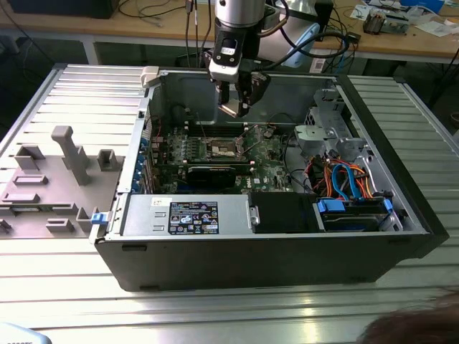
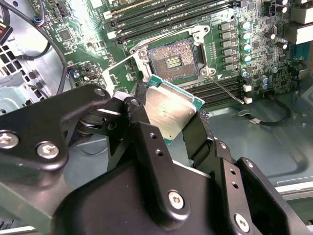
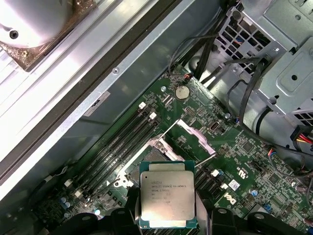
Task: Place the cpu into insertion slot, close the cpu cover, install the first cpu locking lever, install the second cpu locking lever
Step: 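Place the cpu into insertion slot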
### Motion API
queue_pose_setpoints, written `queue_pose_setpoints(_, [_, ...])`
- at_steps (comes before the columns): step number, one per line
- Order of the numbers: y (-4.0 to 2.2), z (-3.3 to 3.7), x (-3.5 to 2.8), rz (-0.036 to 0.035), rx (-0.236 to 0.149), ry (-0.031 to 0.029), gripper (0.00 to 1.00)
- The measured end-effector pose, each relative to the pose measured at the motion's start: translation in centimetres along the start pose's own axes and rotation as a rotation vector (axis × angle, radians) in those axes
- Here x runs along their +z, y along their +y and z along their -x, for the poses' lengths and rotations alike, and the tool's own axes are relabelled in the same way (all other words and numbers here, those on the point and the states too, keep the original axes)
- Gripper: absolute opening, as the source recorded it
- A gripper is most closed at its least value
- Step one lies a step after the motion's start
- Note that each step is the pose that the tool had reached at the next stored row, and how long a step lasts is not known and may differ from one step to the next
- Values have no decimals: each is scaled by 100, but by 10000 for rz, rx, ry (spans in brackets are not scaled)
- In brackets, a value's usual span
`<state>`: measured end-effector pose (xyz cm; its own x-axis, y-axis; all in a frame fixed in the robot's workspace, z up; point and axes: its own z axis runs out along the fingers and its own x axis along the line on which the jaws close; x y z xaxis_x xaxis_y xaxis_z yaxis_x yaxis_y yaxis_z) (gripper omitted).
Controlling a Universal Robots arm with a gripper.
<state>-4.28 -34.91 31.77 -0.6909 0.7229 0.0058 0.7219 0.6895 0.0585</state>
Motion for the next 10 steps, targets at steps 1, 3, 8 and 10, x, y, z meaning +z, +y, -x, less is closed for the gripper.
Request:
queue_pose_setpoints(1, [0,0,0,0,37,-2,54])
queue_pose_setpoints(3, [0,0,1,1,78,-4,54])
queue_pose_setpoints(8, [0,0,3,1,208,-12,54])
queue_pose_setpoints(10, [0,0,4,1,252,-15,54])
